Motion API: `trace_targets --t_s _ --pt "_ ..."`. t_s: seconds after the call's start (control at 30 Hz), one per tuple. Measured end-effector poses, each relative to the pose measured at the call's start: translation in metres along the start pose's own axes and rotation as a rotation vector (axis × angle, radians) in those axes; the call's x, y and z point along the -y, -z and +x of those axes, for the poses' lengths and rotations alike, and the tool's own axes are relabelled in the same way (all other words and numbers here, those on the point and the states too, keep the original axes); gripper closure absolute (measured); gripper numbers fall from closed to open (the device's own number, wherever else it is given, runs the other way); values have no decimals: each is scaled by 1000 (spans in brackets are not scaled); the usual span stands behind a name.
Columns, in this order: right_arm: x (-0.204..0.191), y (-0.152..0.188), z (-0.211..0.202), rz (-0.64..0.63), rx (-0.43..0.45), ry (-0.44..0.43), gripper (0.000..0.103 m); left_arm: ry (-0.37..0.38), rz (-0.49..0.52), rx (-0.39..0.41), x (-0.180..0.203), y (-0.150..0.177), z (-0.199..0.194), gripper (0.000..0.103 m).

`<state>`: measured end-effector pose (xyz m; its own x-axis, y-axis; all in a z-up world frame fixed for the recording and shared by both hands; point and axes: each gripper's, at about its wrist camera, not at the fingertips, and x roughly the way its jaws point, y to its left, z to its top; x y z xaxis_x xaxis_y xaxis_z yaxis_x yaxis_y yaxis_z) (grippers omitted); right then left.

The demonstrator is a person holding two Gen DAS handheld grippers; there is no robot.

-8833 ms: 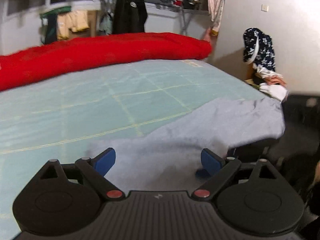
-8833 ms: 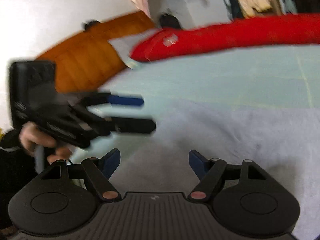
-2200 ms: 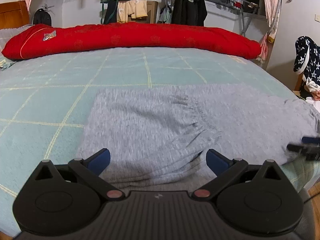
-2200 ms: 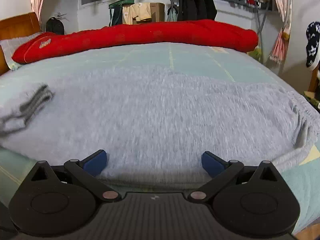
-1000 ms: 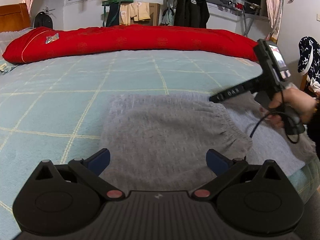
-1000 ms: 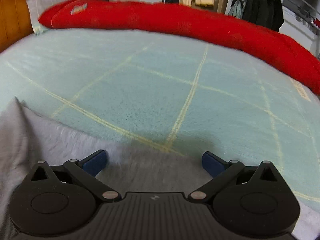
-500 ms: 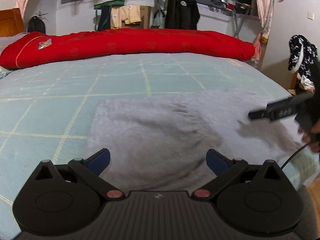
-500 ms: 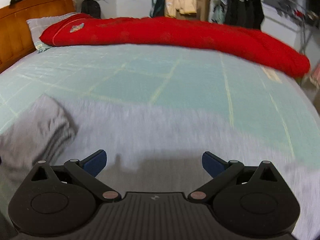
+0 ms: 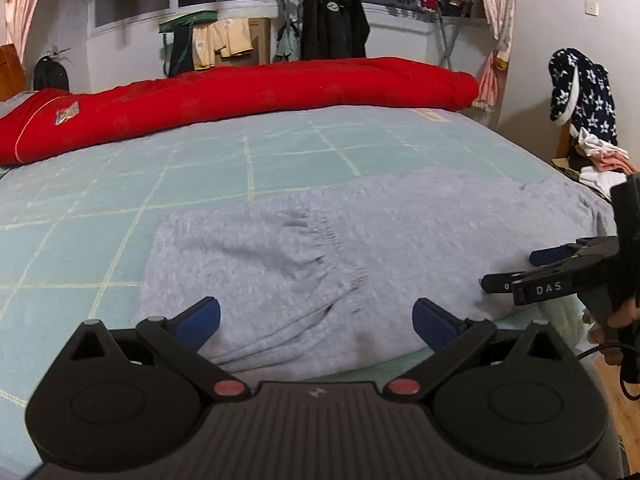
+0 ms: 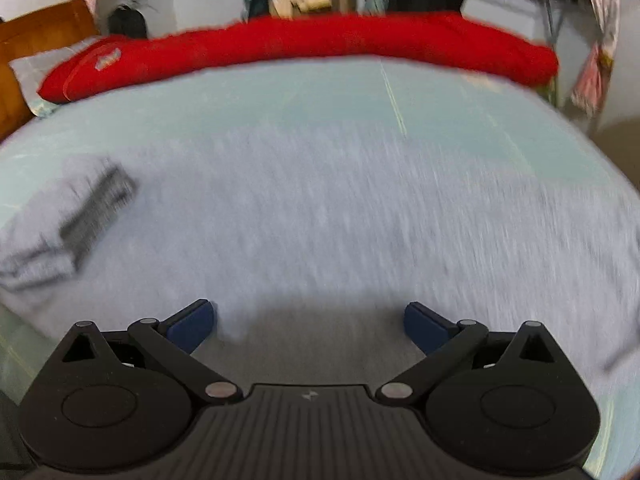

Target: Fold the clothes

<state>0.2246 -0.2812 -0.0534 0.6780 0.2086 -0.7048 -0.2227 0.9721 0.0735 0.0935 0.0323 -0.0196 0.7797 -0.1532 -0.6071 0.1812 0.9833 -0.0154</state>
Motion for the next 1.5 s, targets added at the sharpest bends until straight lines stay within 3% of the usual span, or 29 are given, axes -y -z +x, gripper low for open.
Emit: trace_targets --t_s 0.13,0.3,0.4,0.5,0.8,0.93,1.07,1.2,1.3,1.5 --pt "26 -4 -24 78 76 -55 0 12 14 -5 8 0 -2 1" --pt "88 -12 -40 220 182 84 0 16 42 -4 19 -3 -4 1" --pt "129 -5 -35 366 163 140 0 15 51 -5 23 -5 -3 1" --pt "151 9 -25 427 112 175 0 5 52 -11 26 -7 -1 1" --pt "210 41 -80 676 303 -33 0 34 53 -40 35 -10 12 1" --pt "253 64 -84 878 339 -57 0 36 44 -55 35 -11 18 1" --pt "282 78 -67 1007 330 -171 0 37 43 -66 36 -11 22 1" --pt "285 74 -50 1023 318 -249 0 38 43 -76 37 -11 26 1" --pt "289 73 -31 1037 265 -247 0 39 43 -85 37 -10 30 1" --pt "304 62 -19 1068 318 -282 0 40 39 -91 38 -14 35 1"
